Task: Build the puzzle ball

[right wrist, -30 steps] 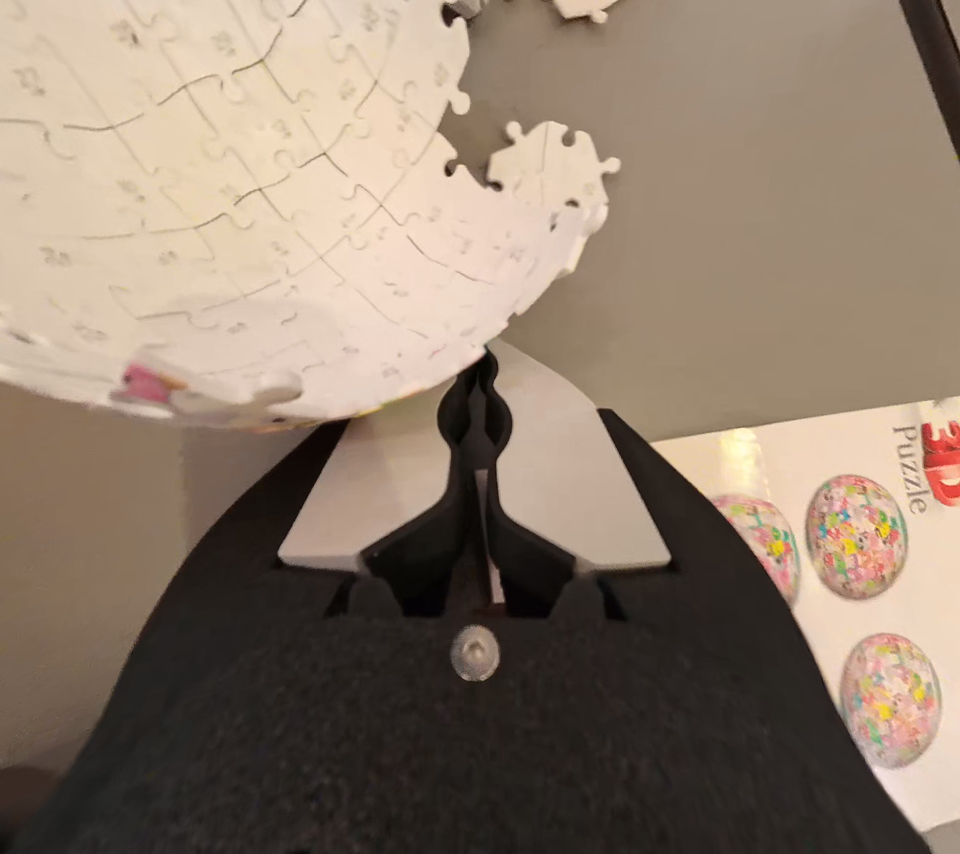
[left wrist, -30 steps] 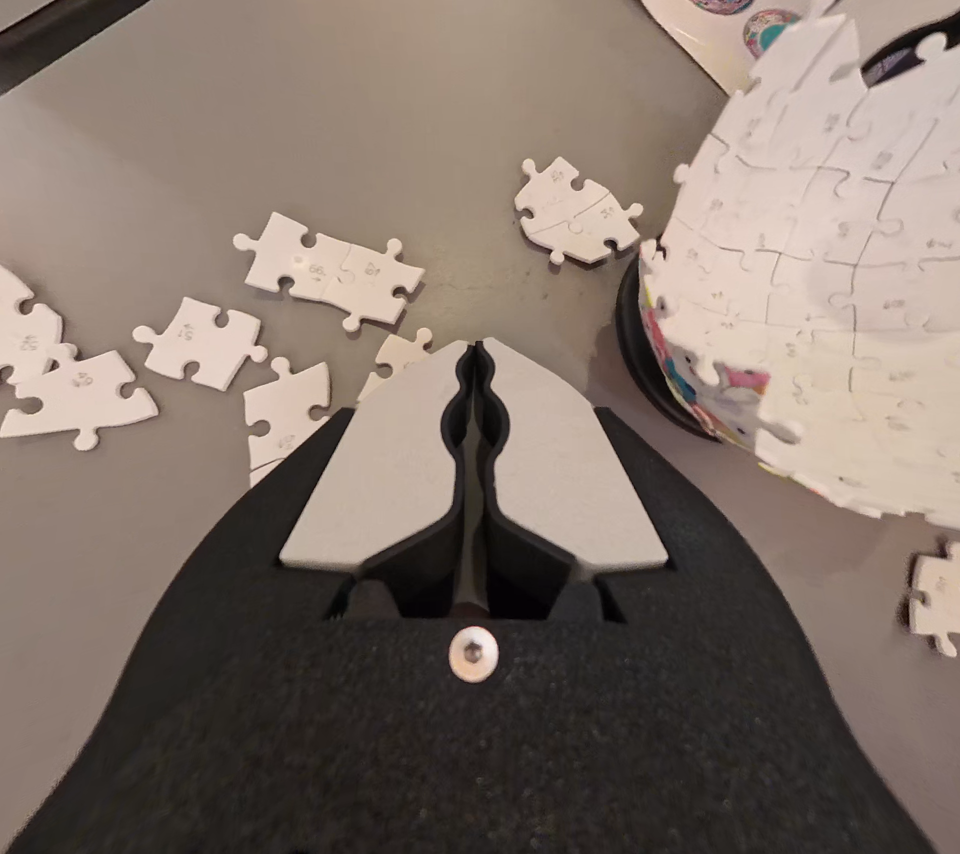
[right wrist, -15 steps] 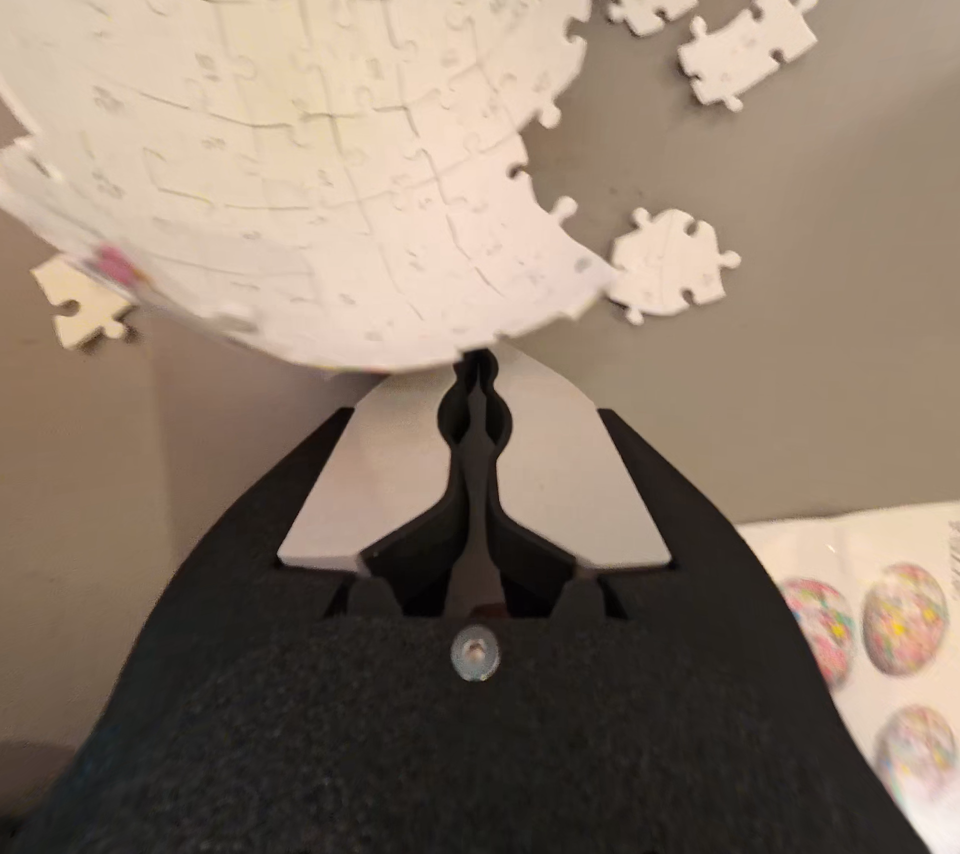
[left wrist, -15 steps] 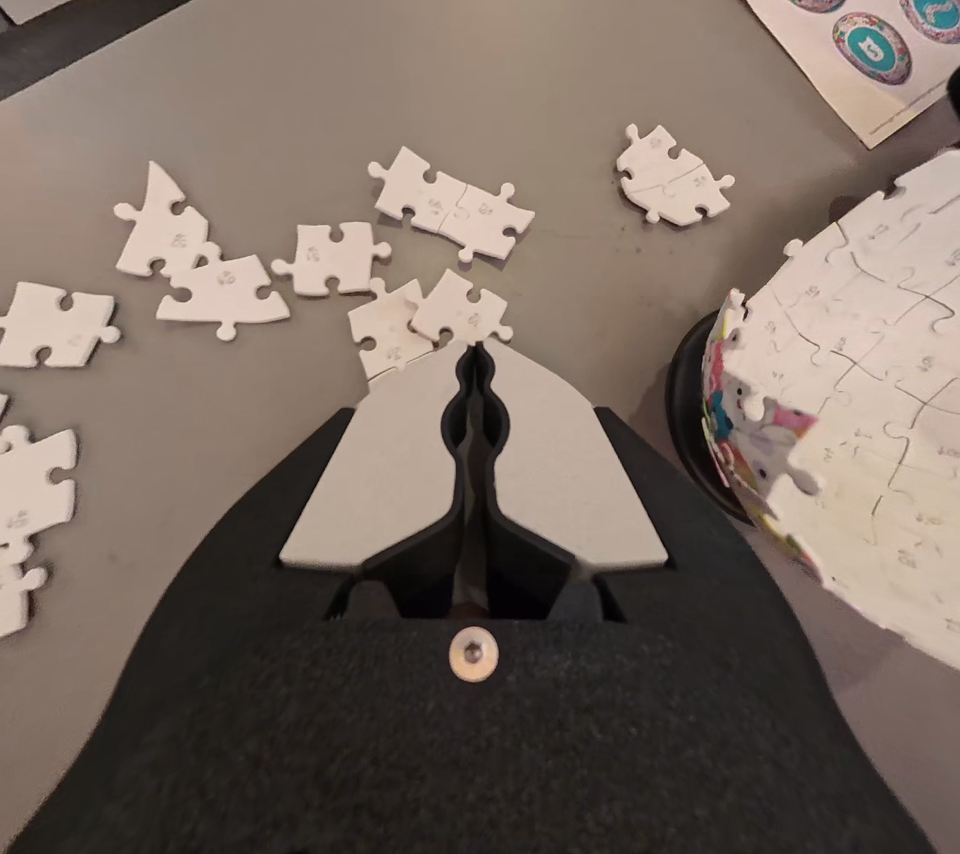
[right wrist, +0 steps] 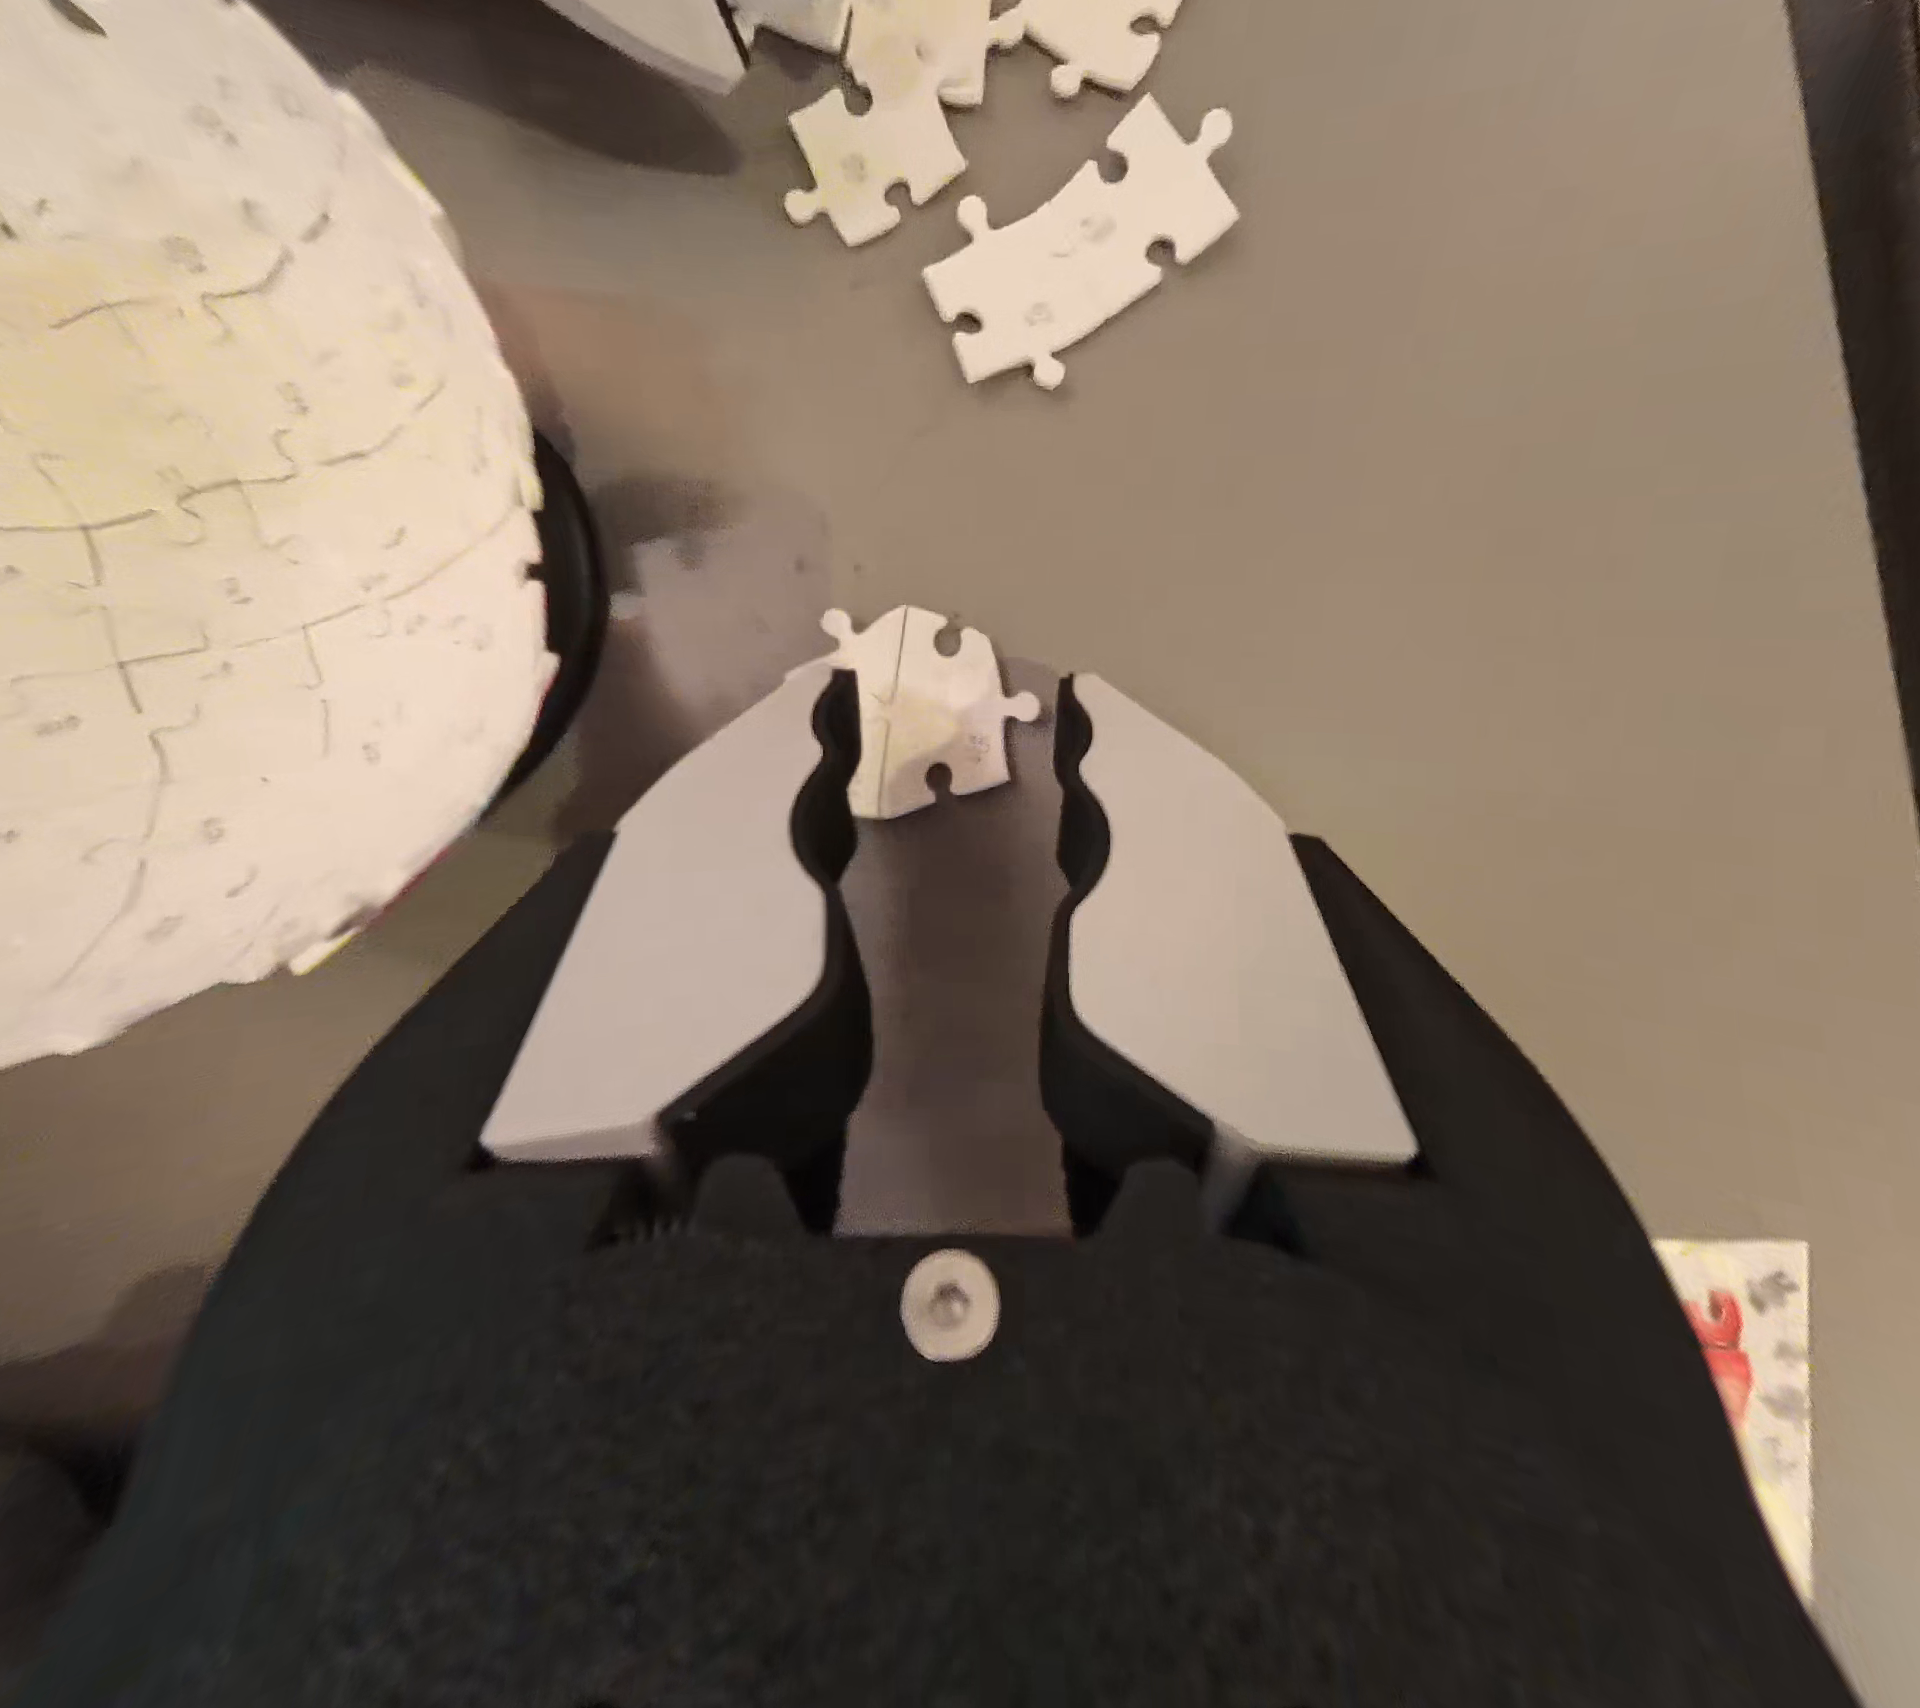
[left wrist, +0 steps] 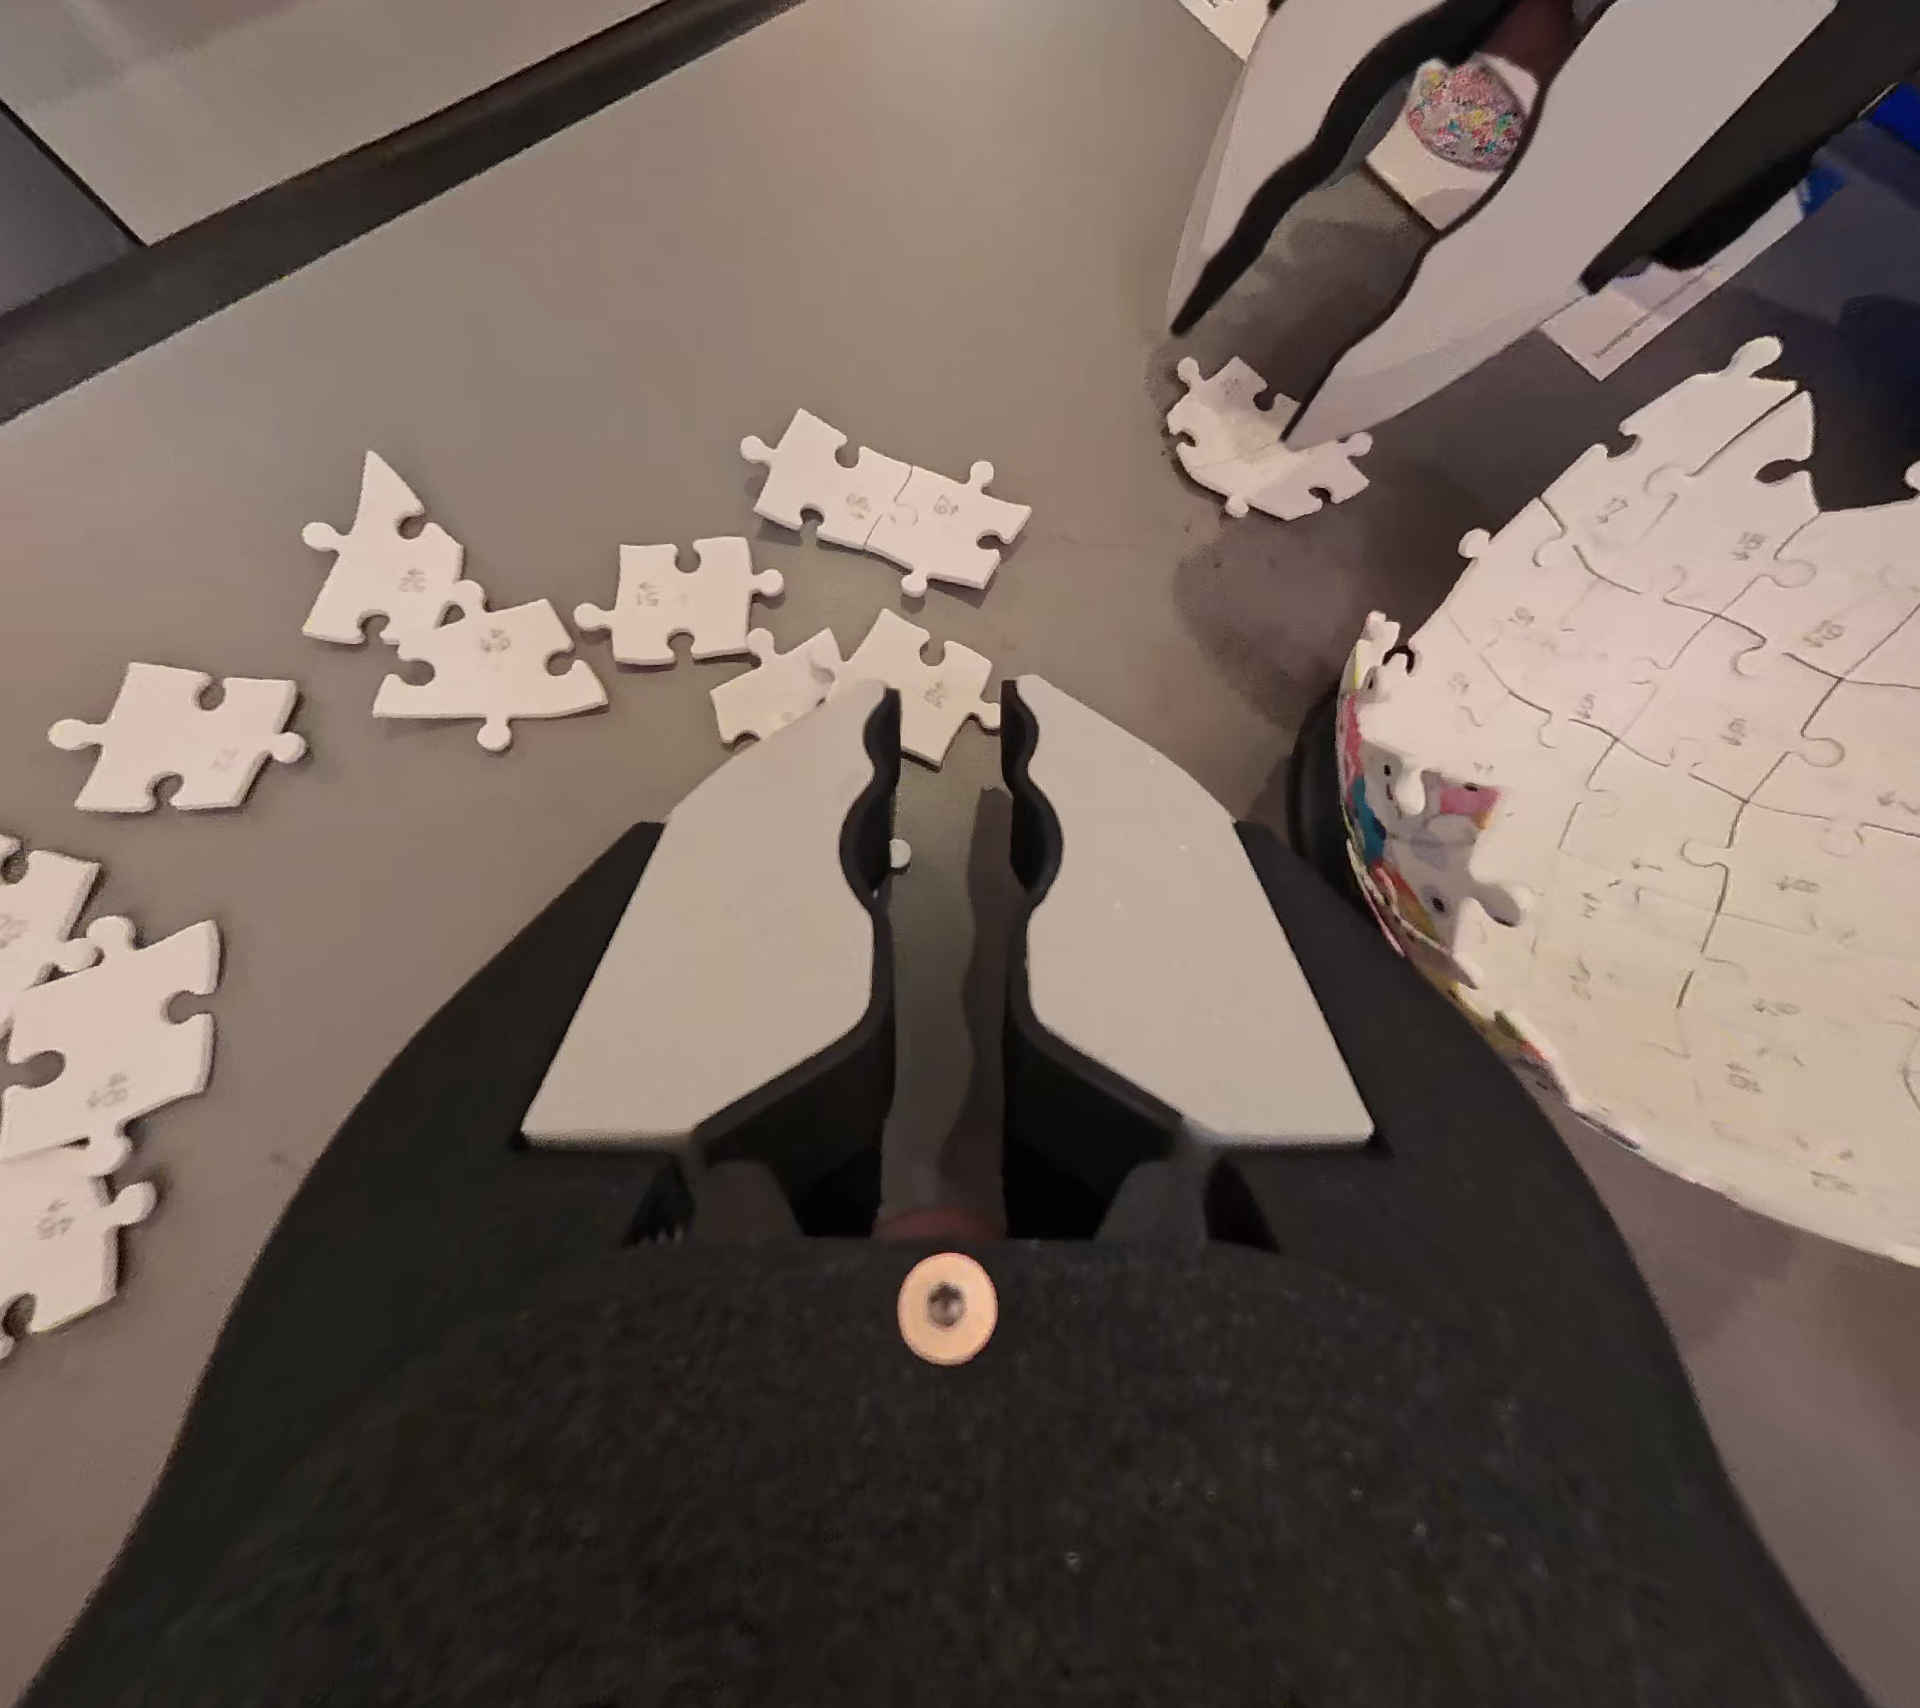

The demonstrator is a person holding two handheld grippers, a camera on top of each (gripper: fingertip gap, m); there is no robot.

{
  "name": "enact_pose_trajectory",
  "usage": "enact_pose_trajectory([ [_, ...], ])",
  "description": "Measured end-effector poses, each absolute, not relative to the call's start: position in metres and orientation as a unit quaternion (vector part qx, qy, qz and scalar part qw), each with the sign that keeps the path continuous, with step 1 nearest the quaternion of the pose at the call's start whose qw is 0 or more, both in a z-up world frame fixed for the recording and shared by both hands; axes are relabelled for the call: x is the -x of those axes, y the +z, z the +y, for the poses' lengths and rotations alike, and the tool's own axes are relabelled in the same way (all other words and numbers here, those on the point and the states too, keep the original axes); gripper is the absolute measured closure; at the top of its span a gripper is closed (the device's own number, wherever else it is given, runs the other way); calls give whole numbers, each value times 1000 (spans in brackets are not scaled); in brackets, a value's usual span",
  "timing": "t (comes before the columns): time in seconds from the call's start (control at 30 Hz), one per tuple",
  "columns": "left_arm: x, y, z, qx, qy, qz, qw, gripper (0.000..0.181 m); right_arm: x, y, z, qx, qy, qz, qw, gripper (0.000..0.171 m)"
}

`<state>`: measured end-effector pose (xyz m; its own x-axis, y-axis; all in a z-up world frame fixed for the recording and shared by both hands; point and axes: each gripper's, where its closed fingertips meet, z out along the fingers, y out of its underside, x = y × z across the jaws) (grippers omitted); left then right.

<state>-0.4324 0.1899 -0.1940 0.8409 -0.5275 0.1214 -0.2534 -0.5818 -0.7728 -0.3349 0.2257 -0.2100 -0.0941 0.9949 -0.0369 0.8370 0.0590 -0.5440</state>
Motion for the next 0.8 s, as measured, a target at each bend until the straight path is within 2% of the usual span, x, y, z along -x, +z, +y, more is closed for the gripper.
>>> enact_pose_trajectory([
  [0.23,431,-194,190,872,-186,220,395,164,333,-220,232,640,219,-713,187,141],
  [0.3,429,-195,190,872,-187,222,394,164,331,-219,232,637,214,-717,184,152],
  [0.57,432,-192,191,871,-192,215,398,164,335,-209,232,635,243,-706,199,168],
  [0.8,429,-175,200,858,-229,203,412,165,341,-186,234,629,283,-686,232,171],
])
